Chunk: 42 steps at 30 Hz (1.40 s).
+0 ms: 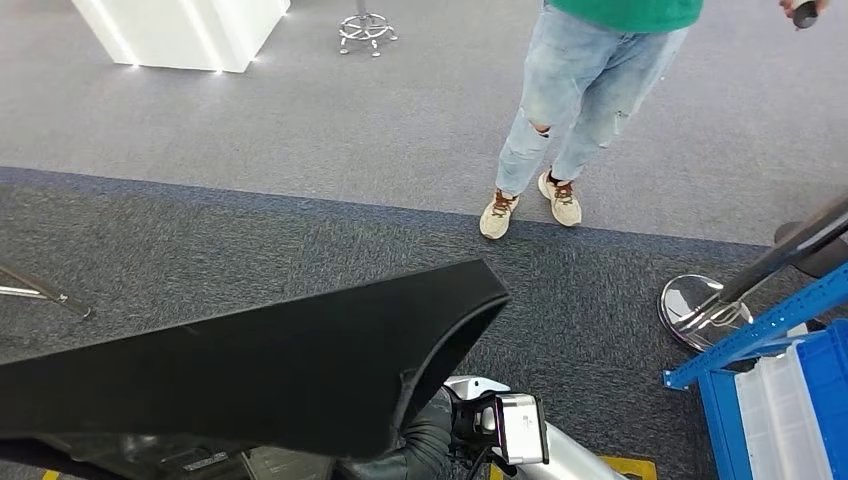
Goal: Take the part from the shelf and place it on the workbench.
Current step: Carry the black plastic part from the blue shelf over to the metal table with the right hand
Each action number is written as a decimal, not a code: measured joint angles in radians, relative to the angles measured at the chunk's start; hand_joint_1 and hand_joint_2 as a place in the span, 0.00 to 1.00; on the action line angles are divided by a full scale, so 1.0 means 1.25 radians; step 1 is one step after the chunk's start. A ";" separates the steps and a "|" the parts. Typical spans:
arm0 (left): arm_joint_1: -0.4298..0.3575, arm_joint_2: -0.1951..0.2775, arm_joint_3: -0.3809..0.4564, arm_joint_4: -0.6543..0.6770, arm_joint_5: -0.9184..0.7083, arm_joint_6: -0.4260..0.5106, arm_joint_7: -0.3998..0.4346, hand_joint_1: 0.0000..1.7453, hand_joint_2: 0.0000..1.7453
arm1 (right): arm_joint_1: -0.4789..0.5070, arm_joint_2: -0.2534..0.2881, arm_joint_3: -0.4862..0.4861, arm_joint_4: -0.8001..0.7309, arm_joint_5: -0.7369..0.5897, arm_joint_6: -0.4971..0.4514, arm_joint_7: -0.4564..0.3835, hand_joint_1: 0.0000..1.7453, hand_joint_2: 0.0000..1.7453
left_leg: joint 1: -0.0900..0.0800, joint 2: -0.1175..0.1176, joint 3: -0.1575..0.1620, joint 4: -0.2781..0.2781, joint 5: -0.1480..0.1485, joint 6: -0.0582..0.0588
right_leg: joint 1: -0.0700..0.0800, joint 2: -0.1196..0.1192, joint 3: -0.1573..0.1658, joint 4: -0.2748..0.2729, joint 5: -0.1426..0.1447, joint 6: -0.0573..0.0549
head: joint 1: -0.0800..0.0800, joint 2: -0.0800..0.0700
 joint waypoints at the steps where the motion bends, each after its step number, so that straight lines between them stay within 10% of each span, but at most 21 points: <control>1: 0.000 0.004 0.002 0.000 0.001 0.002 0.003 0.00 0.00 | 0.000 0.000 0.000 0.001 0.000 0.000 0.000 0.92 1.00 | 0.002 -0.010 -0.004 0.011 -0.005 -0.005 | -0.004 0.019 0.018 -0.045 0.020 0.001 | 0.000 0.000; 3: 0.000 0.011 0.005 0.000 0.003 0.005 0.007 0.00 0.00 | 0.000 -0.002 -0.001 0.004 0.000 0.000 -0.001 0.92 1.00 | 0.005 -0.027 -0.016 0.024 -0.012 -0.016 | -0.005 0.045 0.033 -0.084 0.027 -0.002 | 0.001 0.000; 6: 0.008 0.014 0.009 0.000 0.003 0.006 0.007 0.00 0.00 | -0.001 -0.003 -0.001 0.007 -0.002 -0.001 -0.002 0.92 1.00 | 0.008 -0.037 -0.026 0.027 -0.013 -0.028 | -0.003 0.025 0.034 -0.088 0.027 -0.018 | 0.000 0.000; 10: 0.008 0.017 0.013 0.000 0.005 0.006 0.005 0.00 0.00 | -0.001 -0.003 -0.002 0.012 -0.006 -0.003 -0.007 0.92 1.00 | 0.007 0.043 -0.094 0.166 -0.083 -0.040 | 0.002 -0.017 0.041 -0.094 0.025 -0.032 | -0.004 0.000; 12: 0.007 0.017 0.014 0.000 0.005 0.004 0.006 0.00 0.00 | 0.000 -0.003 -0.002 0.016 -0.006 -0.003 -0.010 0.92 1.00 | 0.010 0.055 -0.137 0.246 -0.106 -0.041 | 0.007 -0.040 0.042 -0.094 0.021 -0.034 | -0.003 0.000; 16: 0.011 0.015 0.017 0.000 0.007 0.000 0.005 0.00 0.00 | -0.001 -0.003 -0.003 0.021 -0.008 -0.003 -0.013 0.92 1.00 | 0.004 0.087 -0.061 0.095 -0.022 -0.027 | 0.013 -0.076 0.054 -0.095 0.012 -0.033 | -0.003 0.000; 19: 0.009 0.017 0.020 0.000 0.011 0.000 0.004 0.00 0.00 | -0.002 -0.003 -0.003 0.023 -0.009 -0.002 -0.014 0.92 1.00 | -0.012 0.115 -0.027 0.023 -0.008 -0.013 | 0.012 -0.098 0.062 -0.100 0.008 -0.025 | -0.003 0.000; 21: 0.011 0.020 0.021 0.000 0.012 0.000 0.004 0.00 0.00 | -0.002 -0.003 -0.004 0.025 -0.009 -0.002 -0.014 0.92 1.00 | -0.013 0.098 -0.021 0.010 -0.003 -0.005 | 0.008 -0.104 0.070 -0.103 0.005 -0.016 | -0.003 0.000; 23: 0.012 0.022 0.022 -0.001 0.012 -0.001 0.004 0.00 0.00 | -0.003 -0.001 -0.005 0.026 -0.010 -0.002 -0.015 0.92 1.00 | -0.008 0.081 -0.005 -0.009 0.006 0.003 | 0.007 -0.071 0.063 -0.075 -0.014 -0.010 | -0.003 0.000; 26: 0.006 0.022 0.023 -0.001 0.012 -0.002 0.004 0.00 0.00 | 0.000 -0.004 -0.007 0.031 -0.011 -0.001 -0.014 0.92 1.00 | -0.005 0.052 0.002 -0.017 0.010 0.010 | 0.006 -0.022 -0.009 0.062 -0.075 -0.008 | -0.002 0.000; 28: 0.006 0.021 0.024 -0.001 0.013 -0.005 0.005 0.00 0.00 | 0.002 -0.005 -0.008 0.036 -0.010 -0.001 -0.014 0.92 1.00 | -0.004 0.028 0.003 -0.014 0.008 0.008 | 0.006 -0.019 -0.042 0.103 -0.071 -0.006 | -0.002 0.000; 32: 0.005 0.018 0.026 -0.001 0.018 -0.017 0.003 0.00 0.00 | 0.001 -0.005 -0.009 0.045 -0.009 0.001 -0.015 0.92 1.00 | 0.002 -0.018 -0.001 0.009 -0.007 -0.006 | -0.002 0.020 0.018 -0.059 0.033 -0.003 | -0.002 0.000; 35: 0.006 0.018 0.027 0.000 0.020 -0.021 -0.002 0.00 0.00 | -0.001 -0.002 -0.010 0.052 -0.008 0.003 -0.015 0.92 1.00 | 0.006 -0.041 -0.014 0.019 -0.014 -0.020 | 0.000 0.028 0.029 -0.091 0.036 -0.013 | -0.002 0.000; 38: 0.011 0.017 0.028 0.000 0.020 -0.025 -0.006 0.00 0.00 | -0.005 0.006 -0.011 0.057 -0.007 0.006 -0.016 0.92 1.00 | 0.006 -0.007 -0.025 0.041 -0.027 -0.031 | -0.001 0.004 0.035 -0.096 0.035 -0.028 | -0.005 0.000; 42: 0.005 0.013 0.029 0.000 0.020 -0.027 -0.010 0.00 0.00 | -0.006 0.009 -0.014 0.066 -0.007 0.014 -0.018 0.92 1.00 | 0.010 0.054 -0.116 0.215 -0.102 -0.041 | 0.005 -0.039 0.039 -0.098 0.029 -0.038 | -0.009 0.000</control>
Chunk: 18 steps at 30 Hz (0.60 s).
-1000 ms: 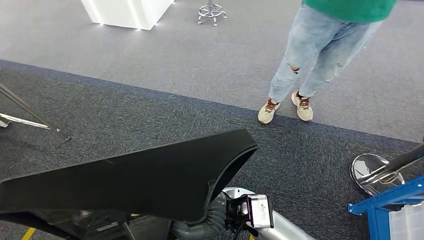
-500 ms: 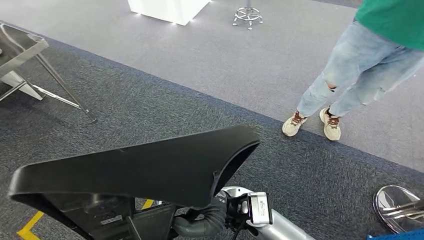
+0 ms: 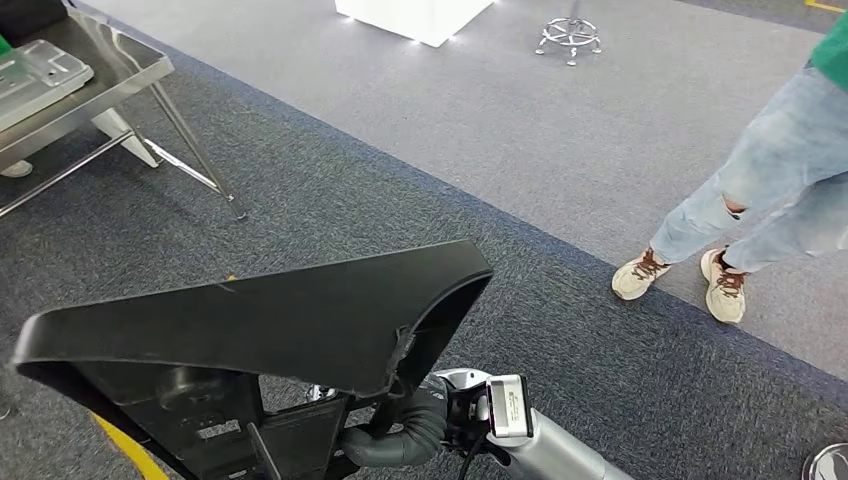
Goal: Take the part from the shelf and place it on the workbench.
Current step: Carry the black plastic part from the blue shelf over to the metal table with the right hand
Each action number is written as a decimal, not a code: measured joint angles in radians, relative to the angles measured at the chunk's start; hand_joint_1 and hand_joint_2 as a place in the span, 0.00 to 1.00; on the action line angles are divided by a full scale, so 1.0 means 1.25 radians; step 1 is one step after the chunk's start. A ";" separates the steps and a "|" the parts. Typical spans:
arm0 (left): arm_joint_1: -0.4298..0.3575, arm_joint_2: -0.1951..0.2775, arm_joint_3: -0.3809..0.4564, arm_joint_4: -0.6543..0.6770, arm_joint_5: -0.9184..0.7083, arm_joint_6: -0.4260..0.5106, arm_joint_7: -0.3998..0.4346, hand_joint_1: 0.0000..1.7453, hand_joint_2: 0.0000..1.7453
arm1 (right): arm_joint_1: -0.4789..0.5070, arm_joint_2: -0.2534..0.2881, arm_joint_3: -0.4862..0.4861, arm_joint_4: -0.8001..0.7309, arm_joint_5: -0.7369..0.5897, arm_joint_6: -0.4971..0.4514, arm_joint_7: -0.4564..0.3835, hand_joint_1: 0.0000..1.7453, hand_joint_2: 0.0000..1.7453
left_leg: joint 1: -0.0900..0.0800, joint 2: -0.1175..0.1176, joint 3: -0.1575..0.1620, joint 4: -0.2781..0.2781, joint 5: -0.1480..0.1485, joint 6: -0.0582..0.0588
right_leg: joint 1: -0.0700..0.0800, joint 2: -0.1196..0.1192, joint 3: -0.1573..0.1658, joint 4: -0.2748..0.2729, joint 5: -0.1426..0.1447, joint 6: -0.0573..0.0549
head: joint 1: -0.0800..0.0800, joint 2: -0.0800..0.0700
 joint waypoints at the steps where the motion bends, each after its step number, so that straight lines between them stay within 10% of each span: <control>1: 0.001 -0.002 0.000 0.000 0.000 0.000 0.000 0.00 0.00 | 0.000 0.000 0.000 0.003 0.000 0.001 -0.001 0.92 1.00 | 0.001 0.001 -0.011 0.017 0.001 0.000 | 0.001 -0.010 0.001 0.000 -0.002 0.000 | 0.000 0.000; 5: 0.005 -0.004 0.002 0.000 0.001 0.000 -0.004 0.00 0.00 | 0.000 0.002 0.000 0.009 0.001 0.003 -0.010 0.92 1.00 | -0.006 0.041 0.068 -0.148 0.092 0.012 | 0.005 -0.046 0.016 -0.001 -0.014 0.005 | 0.000 0.000; 9: 0.003 -0.003 0.004 0.000 0.003 -0.002 -0.006 0.00 0.00 | -0.002 0.008 -0.001 0.013 0.003 0.004 -0.010 0.92 1.00 | -0.020 0.047 0.094 -0.201 0.098 0.032 | 0.006 -0.075 0.030 -0.008 -0.022 0.020 | 0.000 0.000; 12: 0.004 -0.001 0.005 0.000 0.004 -0.003 -0.007 0.00 0.00 | -0.008 0.015 -0.001 0.014 0.006 0.004 -0.010 0.92 1.00 | -0.013 0.020 0.116 -0.225 0.106 0.044 | 0.003 -0.029 0.023 0.032 -0.048 0.030 | 0.001 0.000; 15: -0.003 -0.002 0.005 0.000 0.006 -0.005 -0.010 0.00 0.00 | -0.007 0.012 -0.001 0.019 0.011 0.004 -0.008 0.92 1.00 | -0.011 -0.012 0.119 -0.228 0.106 0.050 | 0.001 0.017 -0.058 0.173 -0.102 0.033 | 0.002 0.000; 18: 0.000 -0.003 0.007 0.000 0.010 -0.006 -0.013 0.00 0.00 | -0.006 0.011 0.000 0.022 0.013 0.005 -0.008 0.92 1.00 | -0.009 -0.049 0.121 -0.221 0.100 0.047 | 0.000 0.024 -0.071 0.156 -0.053 0.034 | 0.001 0.000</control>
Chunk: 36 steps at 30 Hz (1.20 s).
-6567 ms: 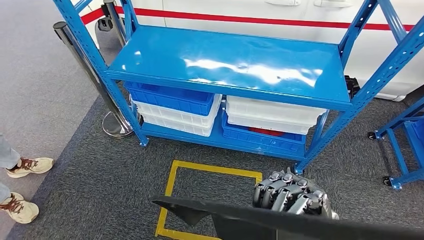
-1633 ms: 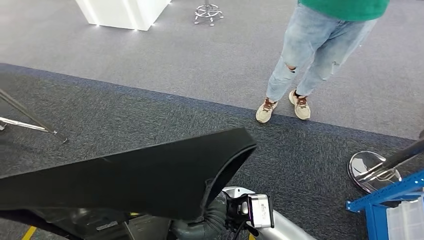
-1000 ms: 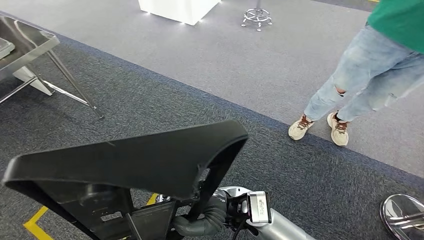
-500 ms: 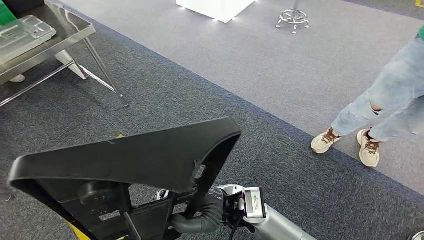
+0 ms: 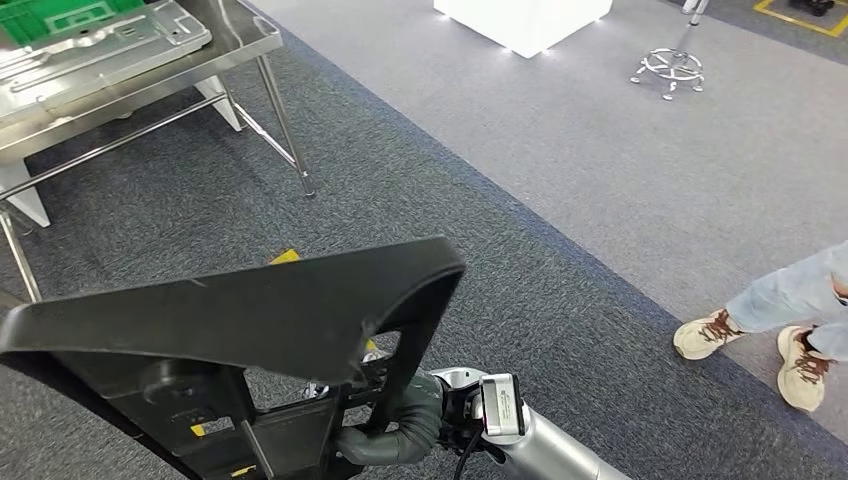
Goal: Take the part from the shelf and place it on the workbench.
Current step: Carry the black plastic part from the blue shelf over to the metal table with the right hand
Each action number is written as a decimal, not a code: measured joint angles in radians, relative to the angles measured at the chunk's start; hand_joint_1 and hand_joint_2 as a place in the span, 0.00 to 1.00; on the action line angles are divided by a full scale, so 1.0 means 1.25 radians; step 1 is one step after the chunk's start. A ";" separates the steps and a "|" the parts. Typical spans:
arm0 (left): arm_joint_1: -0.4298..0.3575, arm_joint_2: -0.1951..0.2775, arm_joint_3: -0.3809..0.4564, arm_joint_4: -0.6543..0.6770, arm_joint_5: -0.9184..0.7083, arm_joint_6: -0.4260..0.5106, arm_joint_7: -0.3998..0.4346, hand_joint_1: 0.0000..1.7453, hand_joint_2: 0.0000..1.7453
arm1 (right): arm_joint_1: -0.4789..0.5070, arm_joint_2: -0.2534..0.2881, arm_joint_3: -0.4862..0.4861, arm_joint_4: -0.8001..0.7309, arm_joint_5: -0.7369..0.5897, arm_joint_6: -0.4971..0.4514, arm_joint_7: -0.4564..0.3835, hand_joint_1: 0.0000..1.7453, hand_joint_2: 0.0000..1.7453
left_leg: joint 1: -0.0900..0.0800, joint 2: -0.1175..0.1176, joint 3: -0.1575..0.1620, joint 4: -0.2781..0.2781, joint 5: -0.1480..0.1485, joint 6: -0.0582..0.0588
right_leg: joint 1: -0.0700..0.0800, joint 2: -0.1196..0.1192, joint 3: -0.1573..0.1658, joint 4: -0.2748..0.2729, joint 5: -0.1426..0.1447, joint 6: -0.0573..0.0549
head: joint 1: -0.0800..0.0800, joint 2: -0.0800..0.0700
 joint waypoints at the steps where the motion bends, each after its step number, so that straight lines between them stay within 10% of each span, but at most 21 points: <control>1: 0.001 -0.001 0.001 0.000 0.001 0.000 -0.001 0.00 0.00 | 0.000 0.000 0.000 0.000 0.000 0.000 0.000 0.92 1.00 | 0.002 -0.012 0.000 0.005 -0.004 -0.003 | -0.002 0.014 0.020 -0.052 0.032 0.000 | 0.000 0.000; 4: 0.000 -0.002 0.004 0.000 0.002 -0.001 -0.003 0.00 0.00 | -0.001 0.000 0.000 0.001 0.001 0.000 0.000 0.92 1.00 | 0.005 -0.042 -0.010 0.022 -0.015 -0.017 | -0.005 0.061 0.058 -0.149 0.067 -0.003 | 0.000 0.000; 6: 0.003 -0.002 0.005 0.000 0.003 -0.001 -0.005 0.00 0.00 | -0.002 0.000 0.000 0.002 0.002 0.000 0.000 0.92 1.00 | 0.008 -0.059 -0.015 0.021 -0.016 -0.027 | -0.004 0.053 0.061 -0.152 0.064 -0.011 | 0.000 0.000; 9: 0.007 -0.003 0.007 0.000 0.004 -0.001 -0.007 0.00 0.00 | -0.005 0.003 0.001 0.002 0.002 0.001 -0.003 0.92 1.00 | 0.007 -0.010 -0.033 0.062 -0.037 -0.039 | -0.006 0.023 0.071 -0.160 0.062 -0.025 | -0.003 0.000; 13: 0.003 -0.005 0.009 0.000 0.006 -0.001 -0.010 0.00 0.00 | -0.002 0.004 0.001 0.007 0.002 0.005 -0.004 0.92 1.00 | 0.010 0.050 -0.135 0.242 -0.101 -0.049 | -0.002 -0.025 0.080 -0.162 0.052 -0.031 | -0.007 0.000; 17: 0.008 -0.005 0.010 0.000 0.009 -0.002 -0.016 0.00 0.00 | -0.003 0.004 0.001 0.009 0.002 0.008 -0.004 0.92 1.00 | 0.005 0.081 -0.073 0.100 -0.009 -0.037 | 0.002 -0.064 0.098 -0.163 0.038 -0.028 | -0.006 0.000; 20: 0.004 -0.004 0.011 0.000 0.010 -0.003 -0.018 0.00 0.00 | -0.004 0.004 0.001 0.010 0.003 0.009 -0.004 0.92 1.00 | -0.009 0.109 -0.038 0.022 0.006 -0.021 | 0.006 -0.089 0.109 -0.168 0.030 -0.017 | -0.006 0.000; 22: 0.007 -0.004 0.011 0.000 0.010 -0.005 -0.018 0.00 0.00 | -0.005 0.006 0.001 0.010 0.003 0.010 -0.004 0.92 1.00 | -0.007 0.090 -0.031 0.013 0.009 -0.014 | 0.006 -0.099 0.118 -0.173 0.027 -0.009 | -0.006 0.000; 24: 0.008 -0.004 0.011 0.000 0.011 -0.006 -0.019 0.00 0.00 | -0.008 0.008 0.001 0.010 0.003 0.009 -0.004 0.92 1.00 | -0.001 0.072 -0.017 -0.001 0.014 -0.006 | 0.005 -0.067 0.114 -0.149 0.010 -0.001 | -0.005 0.000; 28: 0.000 -0.005 0.011 0.000 0.012 -0.011 -0.026 0.00 0.00 | -0.004 0.004 0.001 0.015 0.003 0.009 -0.004 0.92 1.00 | 0.000 0.030 -0.011 -0.006 0.014 0.003 | 0.003 -0.005 0.010 0.025 -0.052 0.003 | -0.003 0.000; 30: 0.002 -0.005 0.012 0.000 0.014 -0.012 -0.029 0.00 0.00 | -0.003 0.004 0.001 0.017 0.003 0.009 -0.004 0.92 1.00 | 0.000 0.006 -0.010 -0.002 0.010 0.002 | 0.002 -0.002 -0.001 0.013 -0.016 0.003 | -0.003 0.000; 33: 0.001 -0.006 0.012 0.000 0.016 -0.012 -0.032 0.00 0.00 | -0.005 0.004 0.001 0.017 0.003 0.009 -0.004 0.92 1.00 | 0.001 -0.027 -0.010 0.012 -0.001 -0.005 | -0.001 0.036 0.051 -0.128 0.068 -0.001 | -0.003 0.000; 36: 0.003 -0.007 0.013 0.000 0.016 -0.013 -0.033 0.00 0.00 | -0.008 0.004 0.001 0.018 0.003 0.009 -0.004 0.92 1.00 | 0.005 -0.050 -0.018 0.016 -0.004 -0.020 | 0.003 0.046 0.064 -0.165 0.075 -0.008 | -0.004 0.000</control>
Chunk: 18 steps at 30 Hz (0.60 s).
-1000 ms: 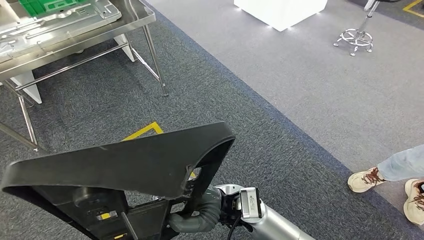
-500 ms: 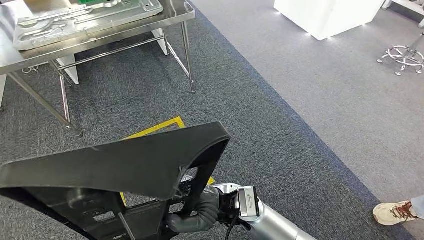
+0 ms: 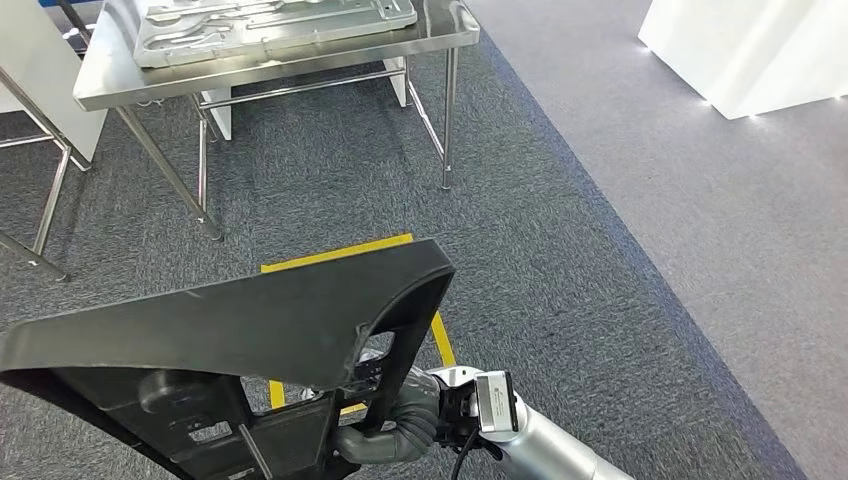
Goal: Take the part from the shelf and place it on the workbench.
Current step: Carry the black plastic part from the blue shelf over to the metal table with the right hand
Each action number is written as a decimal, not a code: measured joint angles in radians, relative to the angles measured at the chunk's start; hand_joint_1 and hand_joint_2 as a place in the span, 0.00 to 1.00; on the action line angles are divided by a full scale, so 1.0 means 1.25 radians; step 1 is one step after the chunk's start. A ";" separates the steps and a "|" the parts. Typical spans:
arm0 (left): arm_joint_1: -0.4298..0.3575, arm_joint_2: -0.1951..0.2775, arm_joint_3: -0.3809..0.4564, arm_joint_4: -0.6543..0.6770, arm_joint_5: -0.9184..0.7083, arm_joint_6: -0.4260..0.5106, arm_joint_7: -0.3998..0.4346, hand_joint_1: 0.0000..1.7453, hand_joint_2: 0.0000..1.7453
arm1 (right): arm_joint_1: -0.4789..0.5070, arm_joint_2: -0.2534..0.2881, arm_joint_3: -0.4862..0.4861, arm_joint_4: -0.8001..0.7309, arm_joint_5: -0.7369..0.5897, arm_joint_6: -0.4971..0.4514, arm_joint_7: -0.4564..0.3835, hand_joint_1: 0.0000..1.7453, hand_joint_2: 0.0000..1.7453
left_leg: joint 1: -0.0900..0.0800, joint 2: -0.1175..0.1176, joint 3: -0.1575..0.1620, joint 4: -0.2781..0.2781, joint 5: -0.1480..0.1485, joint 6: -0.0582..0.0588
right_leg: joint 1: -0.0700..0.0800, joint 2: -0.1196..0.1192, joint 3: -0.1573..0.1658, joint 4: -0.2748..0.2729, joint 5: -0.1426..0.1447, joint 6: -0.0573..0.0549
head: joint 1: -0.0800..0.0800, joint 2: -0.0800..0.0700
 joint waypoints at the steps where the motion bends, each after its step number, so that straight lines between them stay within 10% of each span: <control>1: 0.002 0.000 0.000 0.000 0.000 0.000 0.000 0.00 0.00 | -0.002 0.001 0.000 0.000 0.000 0.000 0.000 0.92 1.00 | 0.002 -0.005 -0.001 -0.002 0.000 -0.005 | -0.001 -0.008 0.003 -0.003 0.001 -0.004 | 0.000 0.000; 5: 0.001 0.000 0.002 0.000 0.000 -0.002 -0.004 0.00 0.00 | -0.005 0.004 0.000 -0.001 -0.001 0.000 -0.001 0.92 1.00 | 0.001 0.076 -0.044 0.090 -0.049 -0.025 | -0.004 -0.045 0.021 -0.019 -0.001 -0.019 | -0.005 0.000; 8: -0.001 0.001 0.002 0.000 0.000 -0.004 -0.010 0.00 0.00 | -0.001 0.002 0.000 -0.001 -0.004 0.000 -0.001 0.92 1.00 | 0.011 0.100 -0.114 0.212 -0.087 -0.037 | -0.004 -0.068 0.026 -0.019 -0.009 -0.019 | -0.006 0.000; 13: 0.003 0.003 0.002 0.000 0.000 -0.012 -0.021 0.00 0.00 | -0.002 0.002 -0.001 -0.003 -0.007 -0.001 -0.001 0.92 1.00 | 0.012 0.112 -0.012 0.008 0.015 -0.029 | -0.004 -0.083 0.042 -0.020 -0.020 -0.006 | -0.006 0.000; 18: 0.004 0.004 0.002 0.000 -0.001 -0.016 -0.028 0.00 0.00 | -0.005 0.001 -0.002 -0.011 -0.013 -0.002 -0.001 0.92 1.00 | 0.008 0.108 0.004 -0.017 0.013 0.000 | -0.003 -0.078 0.046 -0.015 -0.031 0.017 | -0.005 0.000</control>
